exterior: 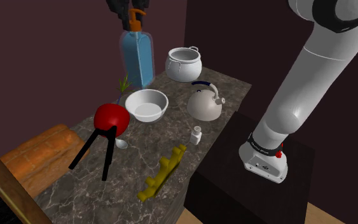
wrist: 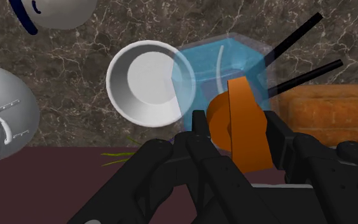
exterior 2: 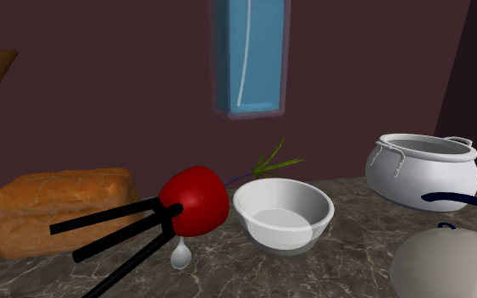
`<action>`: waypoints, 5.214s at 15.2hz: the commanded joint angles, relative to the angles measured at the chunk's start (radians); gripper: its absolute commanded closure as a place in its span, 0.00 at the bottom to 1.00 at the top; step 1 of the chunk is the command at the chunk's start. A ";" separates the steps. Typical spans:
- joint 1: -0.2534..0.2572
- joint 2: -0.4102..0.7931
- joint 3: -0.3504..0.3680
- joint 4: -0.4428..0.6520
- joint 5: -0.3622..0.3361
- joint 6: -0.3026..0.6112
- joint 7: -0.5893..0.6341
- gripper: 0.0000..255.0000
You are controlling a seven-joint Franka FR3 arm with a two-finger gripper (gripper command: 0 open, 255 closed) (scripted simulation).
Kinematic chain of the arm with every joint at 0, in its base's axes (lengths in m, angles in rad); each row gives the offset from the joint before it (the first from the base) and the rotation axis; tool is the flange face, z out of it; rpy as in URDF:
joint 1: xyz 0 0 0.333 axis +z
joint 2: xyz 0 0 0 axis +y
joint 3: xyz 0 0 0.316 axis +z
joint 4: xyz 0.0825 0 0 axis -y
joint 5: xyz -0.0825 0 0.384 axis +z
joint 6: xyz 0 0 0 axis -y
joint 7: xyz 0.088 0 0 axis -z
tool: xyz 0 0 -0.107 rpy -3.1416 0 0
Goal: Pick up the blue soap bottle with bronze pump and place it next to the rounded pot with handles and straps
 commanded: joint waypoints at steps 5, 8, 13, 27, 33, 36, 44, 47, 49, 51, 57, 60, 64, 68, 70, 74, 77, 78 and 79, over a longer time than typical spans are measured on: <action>-0.077 -0.002 -0.072 0.002 0.004 -0.001 -0.150 1.00; -0.112 0.015 -0.104 0.021 -0.003 -0.005 -0.218 1.00; -0.163 0.069 -0.151 0.086 -0.025 -0.020 -0.324 1.00; -0.226 0.423 -0.243 0.585 -0.147 -0.174 -0.565 1.00; -0.288 0.301 -0.237 0.300 -0.098 -0.010 -0.568 1.00; -0.304 0.265 -0.238 0.205 -0.084 0.051 -0.572 1.00; -0.329 0.204 -0.242 0.007 -0.060 0.191 -0.579 1.00; -0.335 0.189 -0.243 -0.054 -0.055 0.238 -0.581 1.00; -0.338 0.181 -0.244 -0.092 -0.052 0.268 -0.582 1.00; -0.340 0.175 -0.244 -0.128 -0.050 0.298 -0.583 1.00; -0.346 0.163 -0.246 -0.224 -0.046 0.383 -0.584 1.00; -0.348 0.161 -0.247 -0.267 -0.046 0.424 -0.584 1.00; -0.349 0.161 -0.248 -0.320 -0.046 0.478 -0.583 1.00; -0.350 0.166 -0.249 -0.368 -0.049 0.530 -0.581 1.00; -0.350 0.170 -0.250 -0.391 -0.051 0.556 -0.580 1.00; -0.350 0.179 -0.251 -0.432 -0.055 0.606 -0.576 1.00; -0.350 0.189 -0.252 -0.460 -0.060 0.644 -0.573 1.00; -0.350 0.193 -0.253 -0.469 -0.062 0.656 -0.572 1.00; -0.349 0.197 -0.253 -0.478 -0.064 0.668 -0.571 1.00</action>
